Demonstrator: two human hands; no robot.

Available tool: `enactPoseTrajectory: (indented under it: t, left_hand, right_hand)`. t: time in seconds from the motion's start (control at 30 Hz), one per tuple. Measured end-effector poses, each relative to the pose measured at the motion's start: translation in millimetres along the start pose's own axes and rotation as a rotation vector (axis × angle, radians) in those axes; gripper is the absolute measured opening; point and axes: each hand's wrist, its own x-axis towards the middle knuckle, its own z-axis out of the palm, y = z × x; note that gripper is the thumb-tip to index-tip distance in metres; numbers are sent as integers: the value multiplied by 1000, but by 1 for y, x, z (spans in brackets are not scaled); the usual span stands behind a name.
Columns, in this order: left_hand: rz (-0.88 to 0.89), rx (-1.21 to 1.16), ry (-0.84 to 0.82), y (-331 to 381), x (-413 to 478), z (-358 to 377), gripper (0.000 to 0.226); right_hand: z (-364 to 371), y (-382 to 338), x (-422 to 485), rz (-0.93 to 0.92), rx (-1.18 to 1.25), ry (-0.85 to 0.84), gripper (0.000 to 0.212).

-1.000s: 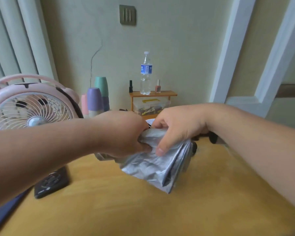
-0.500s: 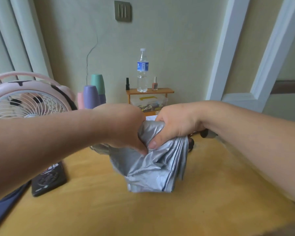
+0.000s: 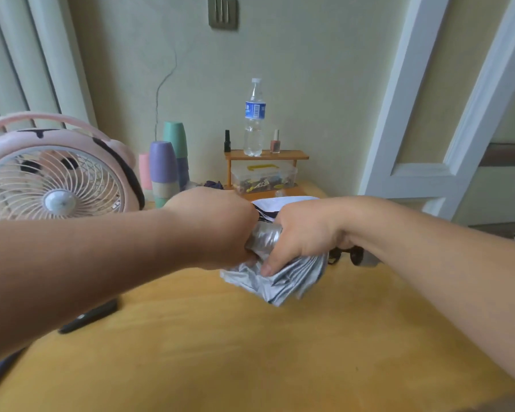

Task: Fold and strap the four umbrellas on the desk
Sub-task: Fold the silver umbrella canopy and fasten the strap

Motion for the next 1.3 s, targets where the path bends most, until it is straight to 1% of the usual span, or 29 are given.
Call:
enactPoseTrajectory:
  t: [0.03, 0.1, 0.17, 0.2, 0.27, 0.33, 0.43, 0.47, 0.5, 0.57, 0.6, 0.63, 0.67, 0.7, 0.73, 0.77, 0.83, 0.9, 0.93, 0.97, 1.03, 1.07, 1.1, 1.13, 1.17, 1.2, 1.23, 1.27, 1.3]
  left_hand:
    - [-7, -34, -38, -1, 2, 2, 40]
    - [5, -175, -192, -8, 7, 5, 40]
    - [-7, -449, -402, -20, 7, 3, 38]
    - [-3, -552, -488, -27, 6, 1, 37]
    - [22, -568, -571, -30, 1, -1, 40]
    - [24, -358, -473, -23, -2, 4, 47]
    - [2, 27, -113, -5, -11, 15, 17]
    - [-16, 54, -48, -2, -14, 17, 9]
    - [-20, 71, -53, 0, -16, 18, 7]
    - [47, 46, -182, 4, -14, 17, 11]
    - [77, -15, -311, 5, -12, 16, 14]
    - [98, -92, -427, 2, -9, 16, 17]
    - [54, -269, -548, -4, -6, 13, 21]
    - [-18, -479, -656, -10, -4, 11, 24]
    - [-57, -574, -713, -15, -4, 11, 26]
    - [-55, -556, -718, -16, -4, 13, 29]
    - [-6, -286, -523, -8, -6, 20, 34]
    - [68, 13, -159, 6, -12, 25, 22]
    - [100, 78, -26, 12, -15, 26, 13]
    - [104, 80, 27, 16, -16, 27, 7]
    - [105, 56, -81, 19, -15, 23, 6]
    - [111, 0, -230, 19, -12, 21, 13]
    - [105, -119, -409, 15, -6, 21, 20]
    - [53, -333, -599, 8, -2, 19, 25]
    - [0, -577, -767, -1, -1, 18, 26]
    - [-14, -728, -890, -9, -1, 16, 26]
    - [14, -785, -975, -13, -5, 15, 25]
    - [48, -781, -965, -13, -8, 16, 25]
    - [76, -695, -855, -7, -12, 18, 26]
  right_hand:
    - [5, -1, 1, -10, -49, 45, 52]
    - [19, -8, 0, -51, -231, 265, 44]
    - [32, -15, -3, -105, -427, 500, 46]
    - [36, -17, -5, -115, -447, 528, 50]
    - [38, -20, -6, -71, -391, 420, 58]
    - [36, -15, 2, -6, -299, 238, 65]
    - [30, 5, 11, 52, 5, 13, 61]
    - [28, 10, 11, 53, 49, -22, 60]
    - [27, 11, 10, 47, 33, -36, 60]
    - [32, 5, 5, 18, -140, 52, 60]
    - [38, 1, 3, -11, -285, 156, 55]
    - [45, -3, 0, -59, -428, 283, 49]
    - [52, -6, -2, -116, -519, 393, 41]
    - [58, -8, -3, -161, -522, 458, 33]
    - [63, -9, -3, -166, -482, 461, 29]
    - [64, -8, -2, -149, -411, 414, 26]
    - [59, -4, 3, -80, -293, 208, 25]
    - [49, 3, 4, -17, -85, -19, 41]
    - [43, 7, 4, -1, 40, -116, 43]
    - [39, 10, 4, 3, 142, -199, 41]
    - [36, 10, 3, -19, 102, -235, 48]
    - [38, 8, 3, -31, -41, -182, 55]
    - [42, 3, 2, -45, -209, -96, 62]
    - [46, -3, 1, -65, -354, -12, 64]
    - [49, -9, -1, -87, -444, 49, 63]
    - [51, -12, -3, -108, -466, 58, 61]
    - [49, -14, -4, -117, -457, 11, 60]
    - [46, -14, -4, -110, -408, -75, 56]
    - [40, -12, -5, -94, -341, -164, 47]
